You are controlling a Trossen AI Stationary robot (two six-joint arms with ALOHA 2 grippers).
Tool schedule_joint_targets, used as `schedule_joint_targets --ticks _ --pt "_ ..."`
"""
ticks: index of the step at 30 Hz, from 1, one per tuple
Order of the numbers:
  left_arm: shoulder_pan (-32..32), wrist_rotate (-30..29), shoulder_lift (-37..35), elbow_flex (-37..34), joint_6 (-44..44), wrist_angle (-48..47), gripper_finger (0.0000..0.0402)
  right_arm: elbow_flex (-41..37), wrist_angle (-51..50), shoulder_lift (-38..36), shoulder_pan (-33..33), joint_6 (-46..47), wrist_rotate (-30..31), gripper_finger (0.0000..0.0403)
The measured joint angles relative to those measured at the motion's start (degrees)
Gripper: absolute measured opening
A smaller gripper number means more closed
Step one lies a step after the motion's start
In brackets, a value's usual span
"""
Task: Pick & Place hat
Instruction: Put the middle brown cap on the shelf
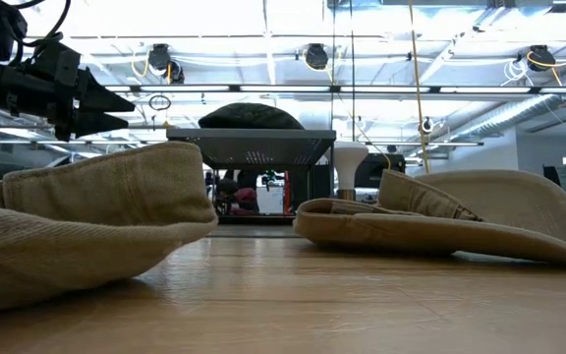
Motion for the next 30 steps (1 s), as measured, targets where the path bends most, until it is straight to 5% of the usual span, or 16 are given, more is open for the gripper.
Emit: schedule_joint_targets --ticks 11,30 --pt "0.0 -0.04 0.0 0.0 0.0 0.0 0.0294 -5.14 0.39 -1.98 0.52 12.45 -12.25 0.0228" --pt "0.01 -0.02 0.0 0.0 0.02 0.0 0.0294 -44.4 19.11 -12.95 0.37 19.88 -25.12 0.0228"
